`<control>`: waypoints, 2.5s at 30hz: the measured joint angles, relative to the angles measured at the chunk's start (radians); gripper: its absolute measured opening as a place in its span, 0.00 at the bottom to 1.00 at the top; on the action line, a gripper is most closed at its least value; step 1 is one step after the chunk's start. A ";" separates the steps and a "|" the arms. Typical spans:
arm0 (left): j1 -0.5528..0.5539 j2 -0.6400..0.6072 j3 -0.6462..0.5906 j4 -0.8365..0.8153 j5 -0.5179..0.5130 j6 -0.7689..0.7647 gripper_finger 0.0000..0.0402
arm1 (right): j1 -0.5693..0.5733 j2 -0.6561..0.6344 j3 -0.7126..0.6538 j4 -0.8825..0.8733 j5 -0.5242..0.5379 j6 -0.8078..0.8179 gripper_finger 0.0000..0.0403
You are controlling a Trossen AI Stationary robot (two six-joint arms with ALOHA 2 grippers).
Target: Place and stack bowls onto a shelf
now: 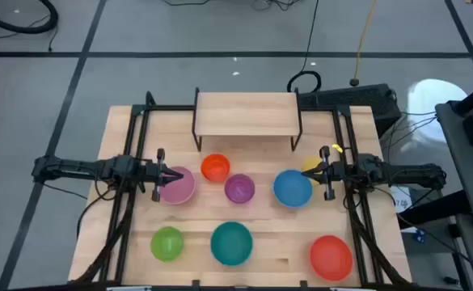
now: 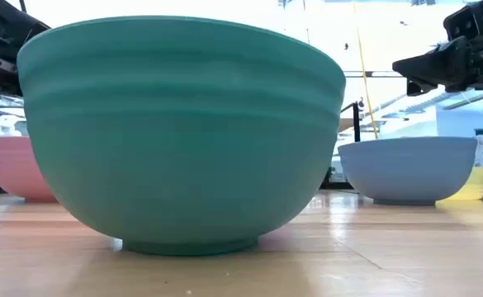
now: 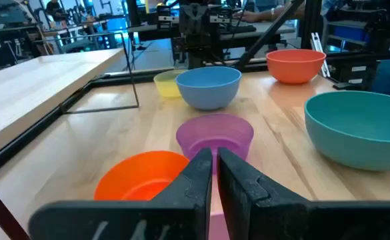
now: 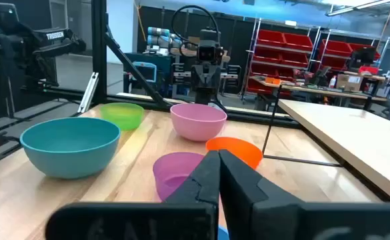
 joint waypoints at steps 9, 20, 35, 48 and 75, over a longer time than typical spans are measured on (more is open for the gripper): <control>0.000 0.000 0.000 0.000 0.001 0.000 0.08 | 0.000 0.000 0.000 0.000 0.000 0.000 0.00; 0.000 0.000 0.000 0.000 0.002 0.000 0.08 | 0.000 0.000 0.000 0.000 0.000 0.000 0.00; 0.000 0.000 0.000 0.000 0.006 0.000 0.08 | 0.000 0.000 0.000 0.000 0.000 0.000 0.00; 0.000 0.000 0.000 0.000 0.005 0.000 0.08 | 0.000 0.000 0.000 0.000 0.000 0.000 0.00; 0.000 0.000 0.000 0.000 0.000 0.000 0.08 | 0.000 0.000 0.000 0.001 0.000 -0.063 0.00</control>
